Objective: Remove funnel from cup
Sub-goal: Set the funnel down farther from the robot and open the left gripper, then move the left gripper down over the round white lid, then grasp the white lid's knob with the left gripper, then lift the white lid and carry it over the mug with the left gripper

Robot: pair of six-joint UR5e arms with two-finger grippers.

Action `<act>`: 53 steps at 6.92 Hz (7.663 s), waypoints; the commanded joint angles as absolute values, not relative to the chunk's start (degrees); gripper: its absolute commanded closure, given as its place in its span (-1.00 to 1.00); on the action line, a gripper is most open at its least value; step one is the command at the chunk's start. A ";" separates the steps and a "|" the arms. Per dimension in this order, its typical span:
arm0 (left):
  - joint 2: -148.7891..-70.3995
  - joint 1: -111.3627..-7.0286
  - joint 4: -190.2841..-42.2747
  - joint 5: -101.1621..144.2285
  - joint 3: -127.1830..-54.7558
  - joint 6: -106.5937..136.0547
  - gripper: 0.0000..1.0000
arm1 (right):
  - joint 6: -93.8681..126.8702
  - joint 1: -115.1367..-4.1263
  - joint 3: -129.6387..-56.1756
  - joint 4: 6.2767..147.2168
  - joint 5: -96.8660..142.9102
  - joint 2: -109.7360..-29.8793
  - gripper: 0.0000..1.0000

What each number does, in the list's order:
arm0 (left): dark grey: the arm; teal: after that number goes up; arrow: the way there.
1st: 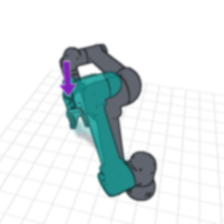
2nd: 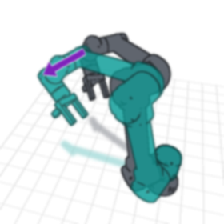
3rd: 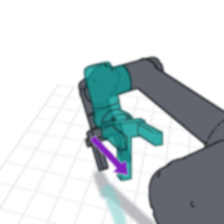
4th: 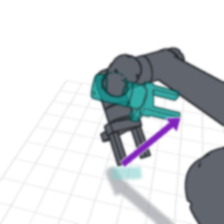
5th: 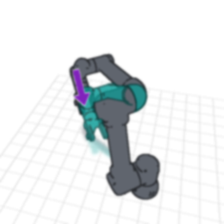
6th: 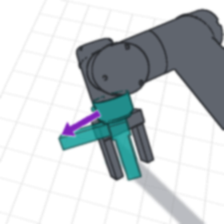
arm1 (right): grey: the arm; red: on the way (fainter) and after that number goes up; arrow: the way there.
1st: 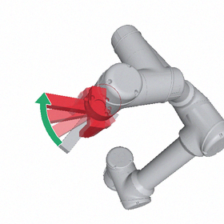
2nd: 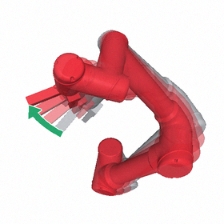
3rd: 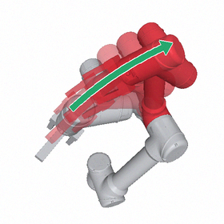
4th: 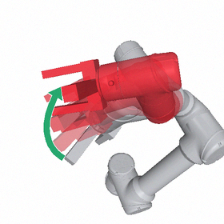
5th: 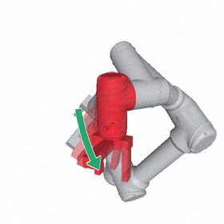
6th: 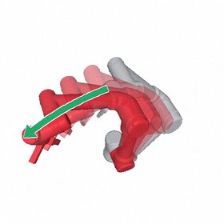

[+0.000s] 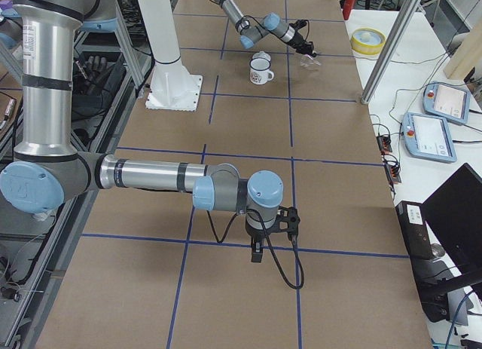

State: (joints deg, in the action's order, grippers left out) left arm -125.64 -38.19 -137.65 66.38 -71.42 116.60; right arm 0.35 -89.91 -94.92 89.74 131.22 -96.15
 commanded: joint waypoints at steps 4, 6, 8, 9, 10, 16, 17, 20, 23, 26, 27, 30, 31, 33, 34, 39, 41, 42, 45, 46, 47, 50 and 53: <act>-124.98 -38.06 -137.90 66.27 -71.45 116.10 -1.00 | 0.35 -89.91 -94.92 89.74 131.22 -96.15 -1.00; -124.81 -38.49 -137.38 68.28 -75.12 110.26 -1.00 | 0.35 -89.91 -94.92 89.74 131.22 -96.15 -1.00; -117.82 -39.11 -130.92 79.48 -88.68 105.24 -1.00 | 0.35 -89.91 -94.83 89.74 131.22 -96.15 -1.00; -114.47 -39.20 -123.47 82.93 -97.03 101.72 -1.00 | 0.35 -89.91 -94.92 89.74 131.22 -96.15 -1.00; -113.39 -39.90 -115.83 86.10 -102.51 96.38 -1.00 | 0.35 -89.91 -94.92 89.74 131.22 -96.15 -1.00; -107.58 -39.90 -107.14 102.65 -104.25 69.71 -1.00 | 0.35 -89.91 -94.92 89.74 131.22 -96.15 -1.00; -107.40 -39.55 -107.14 102.57 -103.80 70.39 -1.00 | 0.35 -89.91 -94.92 89.74 131.22 -96.15 -1.00; -104.94 -38.15 -108.02 102.74 -103.71 70.22 -0.98 | 0.35 -89.91 -94.92 89.74 131.22 -96.15 -1.00; -105.12 -36.39 -107.93 103.18 -103.53 70.22 -0.55 | 0.35 -89.91 -94.92 89.74 131.22 -96.15 -1.00; -105.12 -36.21 -107.58 104.06 -103.54 70.22 -0.15 | 0.35 -89.91 -94.92 89.74 131.22 -96.15 -1.00; -105.12 -36.21 -107.40 104.06 -103.71 70.22 -0.06 | 0.35 -89.91 -94.92 89.74 131.22 -96.15 -1.00; -105.03 -35.78 -107.31 104.06 -103.54 70.22 -0.05 | 0.35 -89.91 -94.92 89.74 131.22 -96.15 -1.00; -105.03 -35.77 -107.31 104.06 -103.45 70.22 -0.05 | 0.35 -89.91 -94.92 89.74 131.22 -96.15 -1.00; -104.94 -35.68 -107.23 104.06 -103.62 70.05 -0.05 | 0.35 -89.91 -94.92 89.74 131.22 -96.15 -1.00; -104.85 -35.68 -107.14 104.06 -103.62 69.96 -0.05 | 0.35 -89.91 -94.92 89.74 131.22 -96.15 -1.00; -104.85 -35.60 -106.00 104.68 -104.15 69.96 -0.05 | 0.35 -89.91 -94.92 89.74 131.22 -96.15 -1.00; -103.80 -35.60 -106.00 104.68 -104.59 69.96 0.12 | 0.35 -89.91 -94.92 89.74 131.22 -96.15 -1.00; -103.80 -35.60 -106.00 104.68 -104.68 69.96 0.47 | 0.35 -89.91 -94.92 89.74 131.22 -96.15 -1.00; -103.36 -35.77 -103.65 105.37 -108.09 69.79 1.00 | 0.35 -89.91 -94.92 89.74 131.22 -96.15 -1.00; -103.36 -36.29 -100.23 105.47 -111.15 69.61 1.00 | 0.35 -89.91 -94.92 89.74 131.22 -96.15 -1.00; -103.53 -36.65 -95.76 105.47 -115.18 69.52 1.00 | 0.35 -89.91 -94.92 89.74 131.22 -96.15 -1.00; -112.01 -41.30 -73.99 110.38 -124.71 64.96 1.00 | 0.35 -89.91 -94.92 89.74 131.22 -96.15 -1.00; -123.89 -38.78 -68.81 112.85 -116.24 73.80 1.00 | 0.35 -89.91 -94.92 89.74 131.22 -96.15 -1.00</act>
State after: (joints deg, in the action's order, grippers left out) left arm -119.74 -40.21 -69.16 112.46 -120.45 69.81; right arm 0.35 -89.91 -94.92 89.73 131.22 -96.15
